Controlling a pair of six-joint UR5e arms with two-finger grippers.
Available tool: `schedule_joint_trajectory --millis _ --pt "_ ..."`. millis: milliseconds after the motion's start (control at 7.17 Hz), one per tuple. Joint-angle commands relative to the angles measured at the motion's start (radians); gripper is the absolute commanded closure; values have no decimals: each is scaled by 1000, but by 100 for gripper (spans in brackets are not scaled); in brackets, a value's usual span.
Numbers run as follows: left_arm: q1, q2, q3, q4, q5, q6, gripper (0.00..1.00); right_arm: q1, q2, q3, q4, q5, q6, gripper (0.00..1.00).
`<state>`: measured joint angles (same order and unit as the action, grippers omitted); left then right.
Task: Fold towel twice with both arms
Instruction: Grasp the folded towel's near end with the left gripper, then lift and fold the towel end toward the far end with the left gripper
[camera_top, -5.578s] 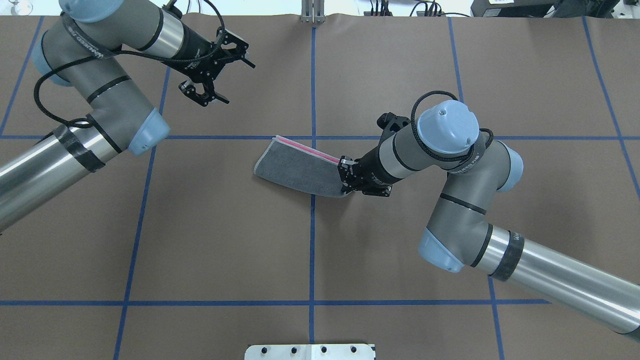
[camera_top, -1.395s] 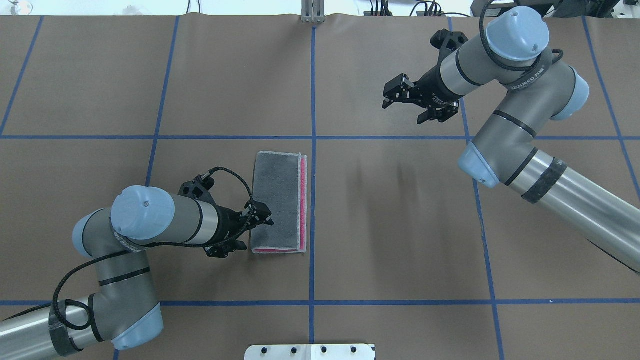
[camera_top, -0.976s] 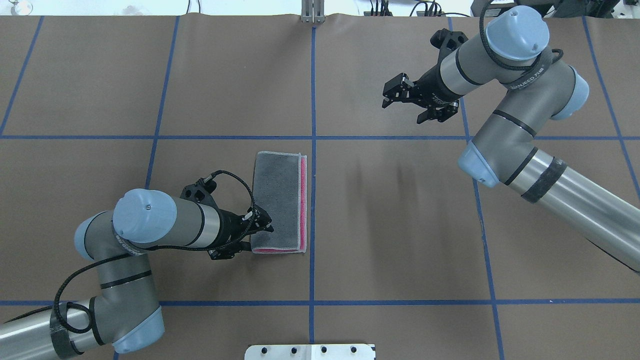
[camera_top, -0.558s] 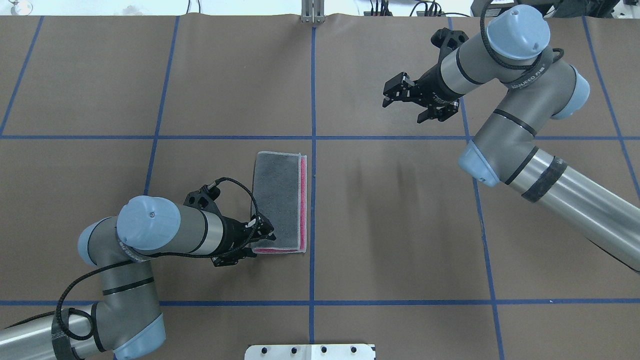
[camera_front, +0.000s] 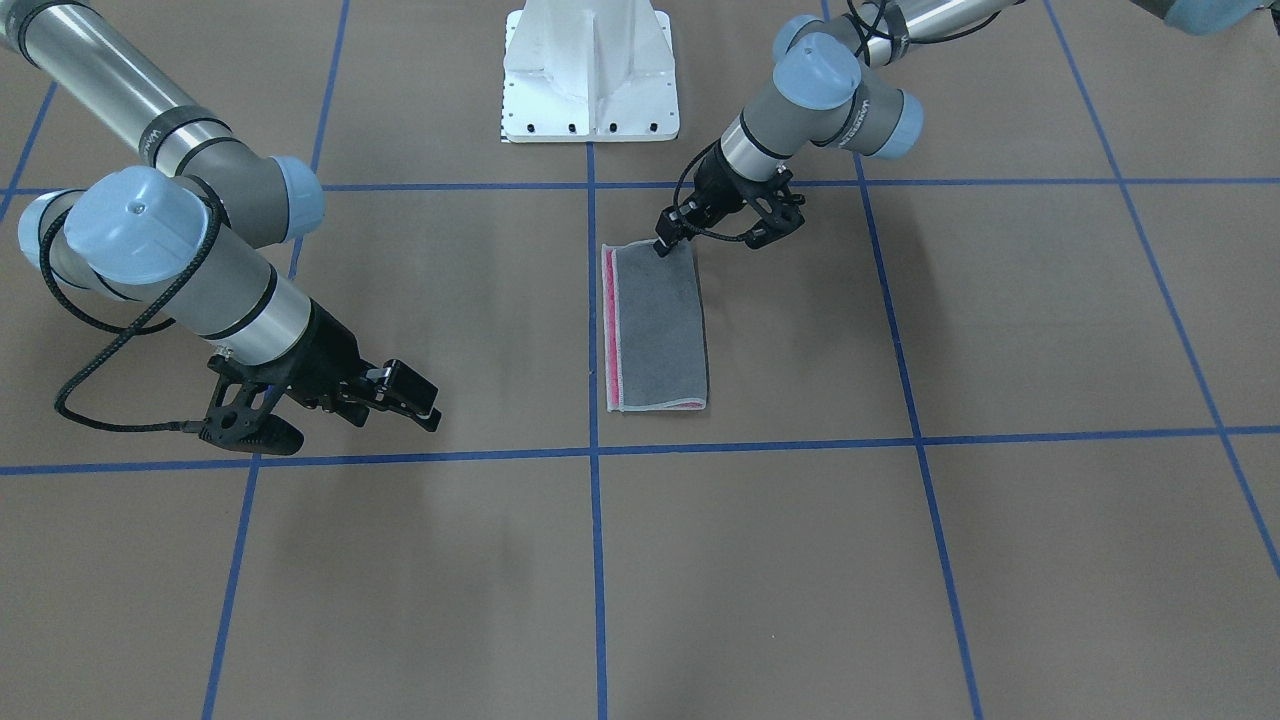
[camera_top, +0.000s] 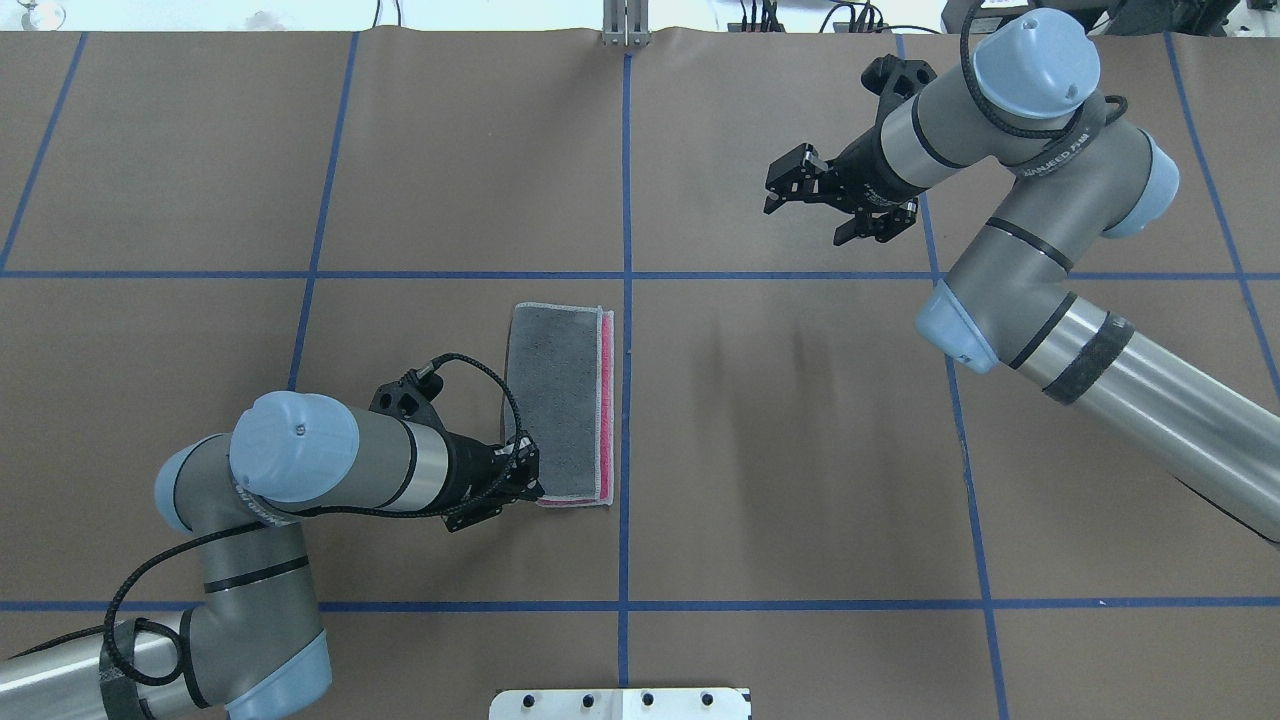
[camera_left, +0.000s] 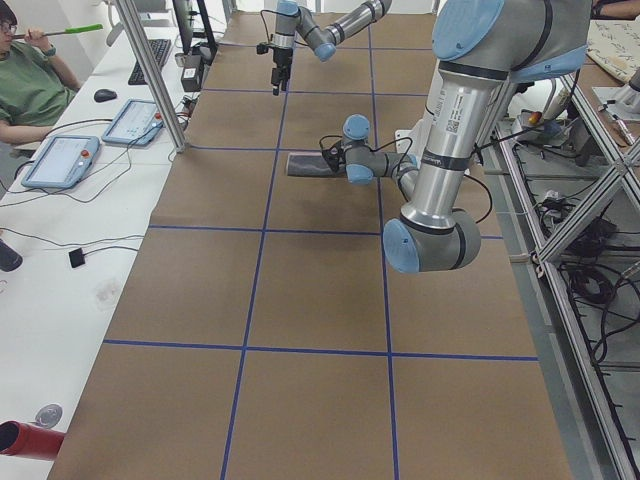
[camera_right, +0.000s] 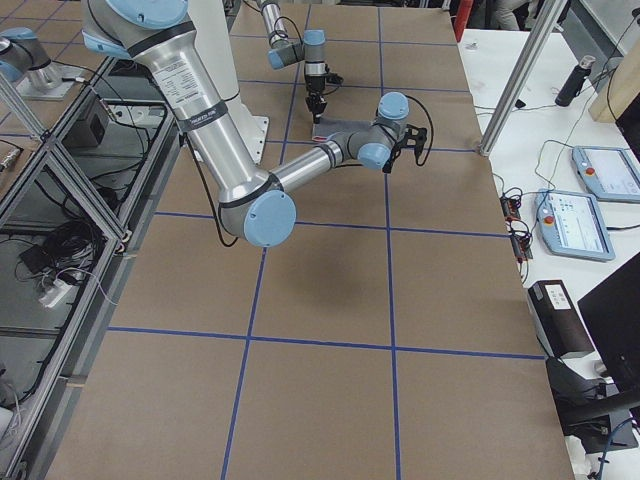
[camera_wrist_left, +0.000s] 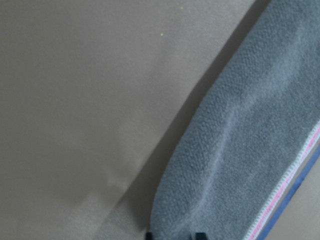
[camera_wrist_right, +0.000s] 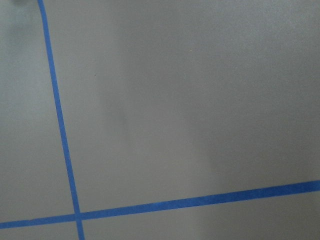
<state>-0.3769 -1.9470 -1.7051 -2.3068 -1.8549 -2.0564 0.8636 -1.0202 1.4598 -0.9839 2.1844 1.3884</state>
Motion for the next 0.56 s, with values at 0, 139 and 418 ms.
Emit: schedule_joint_trajectory --millis 0,139,418 --pt "4 -18 -36 64 -3 -7 100 0 -1 1 1 0 4 0" --pt "6 -61 -74 158 -7 -16 100 0 -1 1 1 0 4 0" --pt "-8 -119 -71 211 -7 -16 100 0 -8 -2 1 -2 3 0"
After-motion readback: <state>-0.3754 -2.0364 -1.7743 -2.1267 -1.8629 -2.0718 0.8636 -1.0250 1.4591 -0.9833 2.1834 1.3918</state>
